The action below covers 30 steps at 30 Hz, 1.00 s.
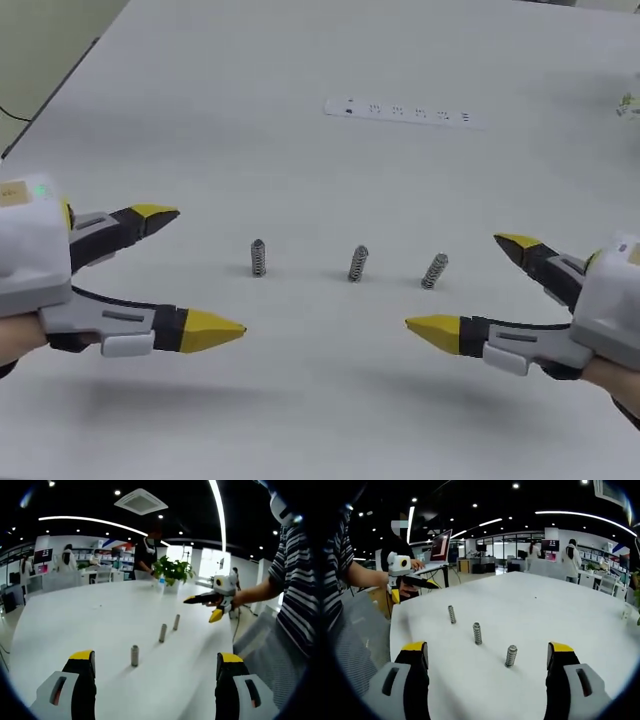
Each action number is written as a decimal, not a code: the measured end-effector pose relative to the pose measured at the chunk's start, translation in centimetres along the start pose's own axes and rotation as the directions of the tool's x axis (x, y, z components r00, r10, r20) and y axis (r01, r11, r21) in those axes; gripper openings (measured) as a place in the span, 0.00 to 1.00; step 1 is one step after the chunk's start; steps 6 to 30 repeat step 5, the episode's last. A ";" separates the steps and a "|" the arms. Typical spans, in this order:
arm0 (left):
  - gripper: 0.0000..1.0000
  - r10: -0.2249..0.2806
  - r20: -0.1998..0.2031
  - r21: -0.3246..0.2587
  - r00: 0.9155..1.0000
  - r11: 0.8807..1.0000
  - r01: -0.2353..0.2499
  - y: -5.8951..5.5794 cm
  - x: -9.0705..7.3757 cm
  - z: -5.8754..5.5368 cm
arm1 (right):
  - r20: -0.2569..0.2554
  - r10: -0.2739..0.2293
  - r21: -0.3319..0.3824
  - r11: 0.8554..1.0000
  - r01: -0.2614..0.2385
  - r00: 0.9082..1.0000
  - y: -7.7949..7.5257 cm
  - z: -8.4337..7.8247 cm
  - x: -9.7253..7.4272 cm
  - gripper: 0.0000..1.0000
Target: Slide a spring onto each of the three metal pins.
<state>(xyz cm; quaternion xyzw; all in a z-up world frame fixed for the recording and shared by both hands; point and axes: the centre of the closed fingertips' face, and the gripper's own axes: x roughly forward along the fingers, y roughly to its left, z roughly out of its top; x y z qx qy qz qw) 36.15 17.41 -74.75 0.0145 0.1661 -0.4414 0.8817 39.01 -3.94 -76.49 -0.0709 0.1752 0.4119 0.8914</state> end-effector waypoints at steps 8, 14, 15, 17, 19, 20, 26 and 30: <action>0.98 0.024 0.009 -0.015 1.000 1.000 -0.024 0.4 -0.7 -0.4 | -0.007 0.005 -0.001 1.000 -0.005 1.000 0.6 -0.2 0.0 0.99; 0.98 0.024 0.009 -0.015 1.000 1.000 -0.024 0.4 -0.7 -0.4 | -0.007 0.005 -0.001 1.000 -0.005 1.000 0.6 -0.2 0.0 0.99; 0.98 0.024 0.009 -0.015 1.000 1.000 -0.024 0.4 -0.7 -0.4 | -0.007 0.005 -0.001 1.000 -0.005 1.000 0.6 -0.2 0.0 0.99; 0.98 0.024 0.009 -0.015 1.000 1.000 -0.024 0.4 -0.7 -0.4 | -0.007 0.005 -0.001 1.000 -0.005 1.000 0.6 -0.2 0.0 0.99; 0.98 0.024 0.009 -0.015 1.000 1.000 -0.024 0.4 -0.7 -0.4 | -0.007 0.005 -0.001 1.000 -0.005 1.000 0.6 -0.2 0.0 0.99; 0.98 0.024 0.009 -0.015 1.000 1.000 -0.024 0.4 -0.7 -0.4 | -0.007 0.005 -0.001 1.000 -0.005 1.000 0.6 -0.2 0.0 0.99; 0.98 0.024 0.009 -0.015 1.000 1.000 -0.024 0.4 -0.7 -0.4 | -0.007 0.005 -0.001 1.000 -0.005 1.000 0.6 -0.2 0.0 0.99; 0.98 0.024 0.009 -0.015 1.000 1.000 -0.024 0.4 -0.7 -0.4 | -0.007 0.005 -0.001 1.000 -0.005 1.000 0.6 -0.2 0.0 0.99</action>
